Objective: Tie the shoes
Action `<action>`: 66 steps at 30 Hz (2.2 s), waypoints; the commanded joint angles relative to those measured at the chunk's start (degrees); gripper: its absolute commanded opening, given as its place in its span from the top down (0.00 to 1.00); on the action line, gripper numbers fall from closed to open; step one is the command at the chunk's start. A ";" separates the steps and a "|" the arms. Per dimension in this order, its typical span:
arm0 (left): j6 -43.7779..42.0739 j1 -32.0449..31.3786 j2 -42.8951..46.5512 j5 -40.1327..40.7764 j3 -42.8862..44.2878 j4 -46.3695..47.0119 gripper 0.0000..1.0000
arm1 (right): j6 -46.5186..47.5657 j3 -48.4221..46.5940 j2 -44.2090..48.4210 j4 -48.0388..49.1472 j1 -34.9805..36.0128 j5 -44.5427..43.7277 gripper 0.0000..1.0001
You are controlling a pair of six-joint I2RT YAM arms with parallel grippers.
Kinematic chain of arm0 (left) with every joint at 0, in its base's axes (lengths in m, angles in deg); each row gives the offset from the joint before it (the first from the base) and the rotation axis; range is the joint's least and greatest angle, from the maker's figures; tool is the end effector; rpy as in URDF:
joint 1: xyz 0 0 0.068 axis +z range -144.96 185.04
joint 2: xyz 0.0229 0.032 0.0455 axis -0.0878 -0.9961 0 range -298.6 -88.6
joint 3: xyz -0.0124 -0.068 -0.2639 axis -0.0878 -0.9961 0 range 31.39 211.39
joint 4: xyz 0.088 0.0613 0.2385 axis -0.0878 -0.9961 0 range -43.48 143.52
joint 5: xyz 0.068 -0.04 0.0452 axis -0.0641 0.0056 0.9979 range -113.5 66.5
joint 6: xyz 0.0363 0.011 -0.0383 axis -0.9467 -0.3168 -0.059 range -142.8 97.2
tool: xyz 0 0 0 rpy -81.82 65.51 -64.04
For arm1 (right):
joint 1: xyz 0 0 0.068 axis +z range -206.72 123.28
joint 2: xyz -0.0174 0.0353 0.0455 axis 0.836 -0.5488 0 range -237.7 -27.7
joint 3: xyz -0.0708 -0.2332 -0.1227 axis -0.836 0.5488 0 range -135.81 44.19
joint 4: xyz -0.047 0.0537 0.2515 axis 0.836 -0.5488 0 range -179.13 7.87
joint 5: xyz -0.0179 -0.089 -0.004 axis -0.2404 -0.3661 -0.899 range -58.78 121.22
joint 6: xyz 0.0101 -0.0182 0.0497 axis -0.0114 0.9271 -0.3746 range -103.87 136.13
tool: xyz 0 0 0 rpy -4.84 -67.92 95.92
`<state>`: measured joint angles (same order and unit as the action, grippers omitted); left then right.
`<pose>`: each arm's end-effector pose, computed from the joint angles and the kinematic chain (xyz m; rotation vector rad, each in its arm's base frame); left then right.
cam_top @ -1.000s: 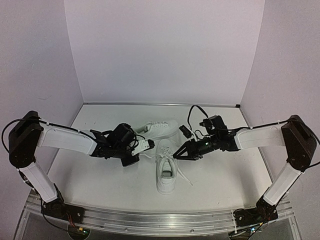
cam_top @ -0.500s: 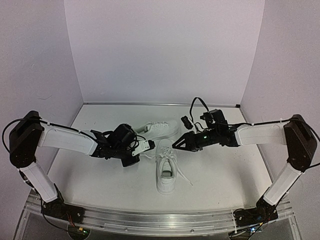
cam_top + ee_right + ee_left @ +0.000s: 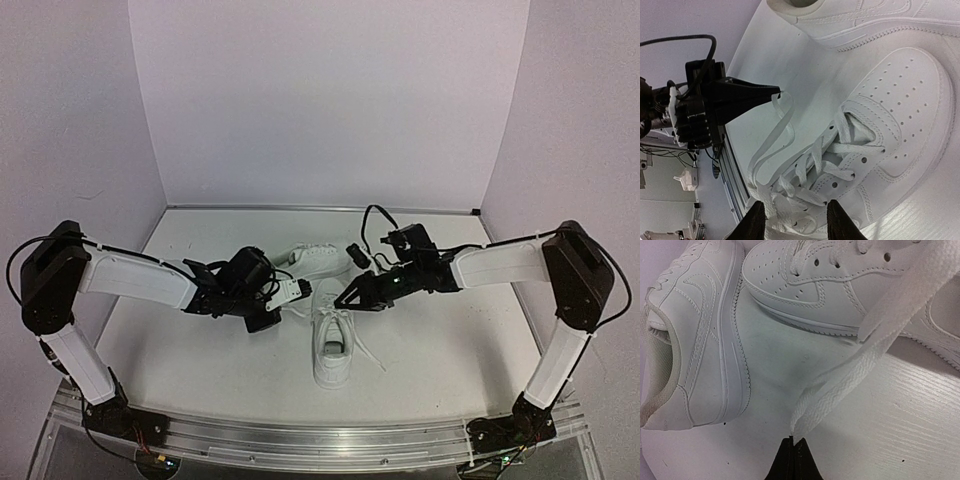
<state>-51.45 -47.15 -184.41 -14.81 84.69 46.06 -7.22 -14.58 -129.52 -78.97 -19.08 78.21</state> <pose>0.2115 -0.2639 0.1712 1.5234 1.8924 0.0002 0.2767 0.2463 0.1856 -0.7776 2.3061 1.4592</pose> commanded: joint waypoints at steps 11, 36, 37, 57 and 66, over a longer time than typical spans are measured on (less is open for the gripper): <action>-0.48 -0.25 0.10 -0.14 2.02 1.59 1.00 | 6.65 -3.53 2.43 -9.91 0.84 -8.74 0.85; 0.07 -0.21 0.42 1.92 2.95 0.92 1.00 | 7.44 3.85 11.07 -11.16 0.28 -10.39 0.55; 0.08 -0.21 0.40 1.81 3.06 0.87 1.00 | 7.58 4.89 11.60 -11.35 0.17 -11.04 0.54; 0.46 -0.23 0.08 1.07 3.87 0.51 1.00 | 7.30 12.04 8.77 -17.33 10.40 -33.51 0.59; 0.43 -0.33 0.14 1.08 3.78 0.70 1.00 | 5.47 11.06 5.10 -19.62 15.52 -41.47 0.67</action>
<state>-51.36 -47.15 -184.41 -13.32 85.78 46.02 -0.31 -2.17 -122.38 -96.53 -5.27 42.85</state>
